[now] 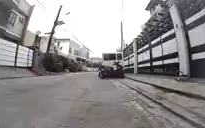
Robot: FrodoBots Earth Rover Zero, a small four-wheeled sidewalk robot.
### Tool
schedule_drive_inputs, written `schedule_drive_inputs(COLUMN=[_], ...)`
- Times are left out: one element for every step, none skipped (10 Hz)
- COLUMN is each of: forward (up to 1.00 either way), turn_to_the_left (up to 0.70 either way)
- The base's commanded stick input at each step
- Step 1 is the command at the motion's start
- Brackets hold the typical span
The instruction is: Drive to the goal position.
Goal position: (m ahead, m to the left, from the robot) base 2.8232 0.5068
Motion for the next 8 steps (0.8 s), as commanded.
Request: schedule_drive_inputs(forward=[0.12,0.12,0.11,0.11,0.11,0.11,0.11,0.11], turn_to_the_left=[0.00,0.00,0.00,0.00,0.00,0.00,0.00,0.00])
